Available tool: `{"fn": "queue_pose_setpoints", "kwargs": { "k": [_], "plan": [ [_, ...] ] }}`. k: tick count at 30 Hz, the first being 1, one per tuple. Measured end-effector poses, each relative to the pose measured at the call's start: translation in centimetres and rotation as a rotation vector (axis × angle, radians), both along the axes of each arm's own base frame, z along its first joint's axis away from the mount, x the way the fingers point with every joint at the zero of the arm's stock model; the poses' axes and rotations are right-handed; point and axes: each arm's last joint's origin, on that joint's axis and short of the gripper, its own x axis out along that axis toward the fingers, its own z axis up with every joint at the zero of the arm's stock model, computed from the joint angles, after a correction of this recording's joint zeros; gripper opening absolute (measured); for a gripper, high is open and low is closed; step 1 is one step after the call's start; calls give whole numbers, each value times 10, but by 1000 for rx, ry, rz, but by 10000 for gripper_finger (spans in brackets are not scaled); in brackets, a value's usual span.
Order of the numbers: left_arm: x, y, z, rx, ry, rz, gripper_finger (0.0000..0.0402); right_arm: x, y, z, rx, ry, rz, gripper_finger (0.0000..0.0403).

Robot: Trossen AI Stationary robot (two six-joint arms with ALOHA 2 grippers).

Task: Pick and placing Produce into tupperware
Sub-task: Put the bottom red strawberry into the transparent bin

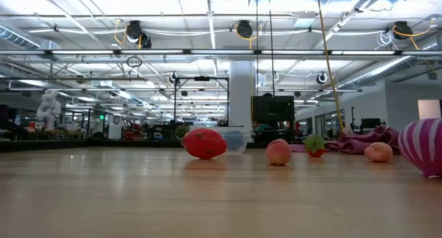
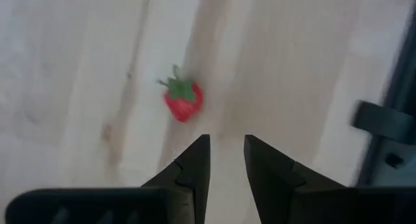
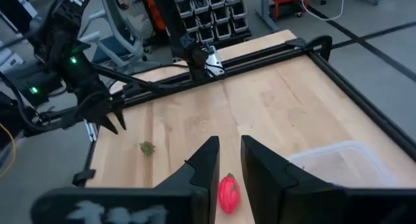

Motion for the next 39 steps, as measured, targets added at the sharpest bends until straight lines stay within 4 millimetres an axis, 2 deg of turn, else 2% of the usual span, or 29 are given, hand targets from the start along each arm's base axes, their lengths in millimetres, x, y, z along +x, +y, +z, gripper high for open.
{"fn": "queue_pose_setpoints", "kwargs": {
  "k": [5, 10, 17, 30, 39],
  "plan": [
    [1, 8, -11, 46, 13, 4, 97, 0, 2, 0, 8, 0, 5, 57],
    [2, 9, -23, 11, -14, 0, 97, 0, 7, 0, 8, 0, 25, 57],
    [-1, 12, -30, 15, 13, 54, 100, 0, 11, 0, 6, 0, 45, 57],
    [-4, 17, -43, 26, 17, 46, 185, 0, 13, 0, 7, 0, 51, 57],
    [1, 26, -62, 2, -23, 47, 200, 0, 13, 0, 7, 0, 50, 57]
  ]
}}
